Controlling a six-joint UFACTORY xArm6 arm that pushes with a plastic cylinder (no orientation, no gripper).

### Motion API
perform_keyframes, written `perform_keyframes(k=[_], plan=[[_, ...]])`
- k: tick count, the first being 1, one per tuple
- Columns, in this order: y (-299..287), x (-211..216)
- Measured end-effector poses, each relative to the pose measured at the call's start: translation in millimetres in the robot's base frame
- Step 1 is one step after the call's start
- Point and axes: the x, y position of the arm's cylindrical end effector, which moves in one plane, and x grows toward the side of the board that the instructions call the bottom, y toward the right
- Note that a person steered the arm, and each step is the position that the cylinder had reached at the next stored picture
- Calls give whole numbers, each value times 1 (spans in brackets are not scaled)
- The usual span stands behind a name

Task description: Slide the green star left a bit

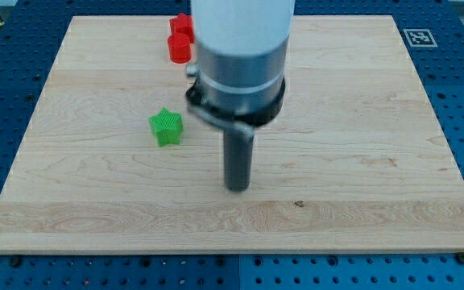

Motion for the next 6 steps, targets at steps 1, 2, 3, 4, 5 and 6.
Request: perform_keyframes(k=[1, 2, 3, 4, 5, 6], plan=[[-34, 27], [-71, 28], [-116, 21], [-141, 4], [-118, -4], [-75, -25]])
